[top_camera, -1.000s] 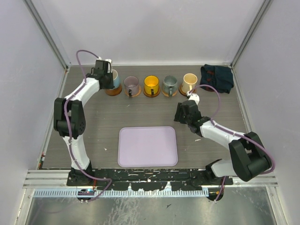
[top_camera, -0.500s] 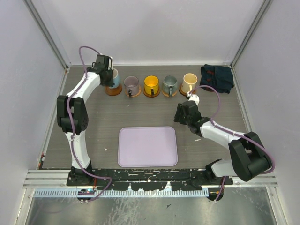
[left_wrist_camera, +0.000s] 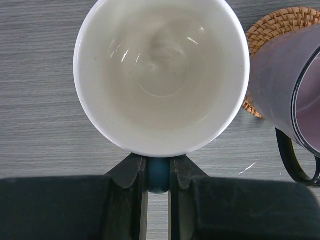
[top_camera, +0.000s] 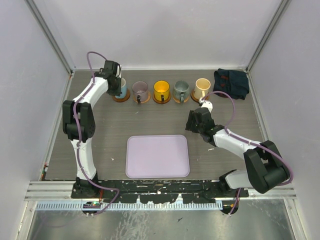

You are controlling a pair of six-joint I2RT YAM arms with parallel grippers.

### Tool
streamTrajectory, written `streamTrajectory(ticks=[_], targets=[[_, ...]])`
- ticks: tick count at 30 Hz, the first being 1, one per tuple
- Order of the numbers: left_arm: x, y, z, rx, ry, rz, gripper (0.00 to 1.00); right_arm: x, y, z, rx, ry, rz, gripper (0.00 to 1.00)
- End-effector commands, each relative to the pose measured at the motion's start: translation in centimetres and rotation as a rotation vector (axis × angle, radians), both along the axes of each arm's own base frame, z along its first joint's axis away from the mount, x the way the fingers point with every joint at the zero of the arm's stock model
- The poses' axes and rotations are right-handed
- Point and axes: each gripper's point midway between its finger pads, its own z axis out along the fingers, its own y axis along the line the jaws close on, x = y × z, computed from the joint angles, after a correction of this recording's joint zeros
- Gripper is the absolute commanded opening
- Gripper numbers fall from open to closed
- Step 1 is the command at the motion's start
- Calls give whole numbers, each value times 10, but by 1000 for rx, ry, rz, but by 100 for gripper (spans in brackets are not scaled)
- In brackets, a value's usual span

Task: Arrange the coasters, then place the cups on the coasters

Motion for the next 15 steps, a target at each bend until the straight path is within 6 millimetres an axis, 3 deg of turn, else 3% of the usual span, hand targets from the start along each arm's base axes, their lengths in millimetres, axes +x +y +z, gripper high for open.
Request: streamTrajectory(ticks=[1,15], targets=[[24,5,36,-5,-125,12,0,7,3,10,29,-38,-12,60],[3,6,18,-18,-84,21,0,6,10,8,59,-25,12,60]])
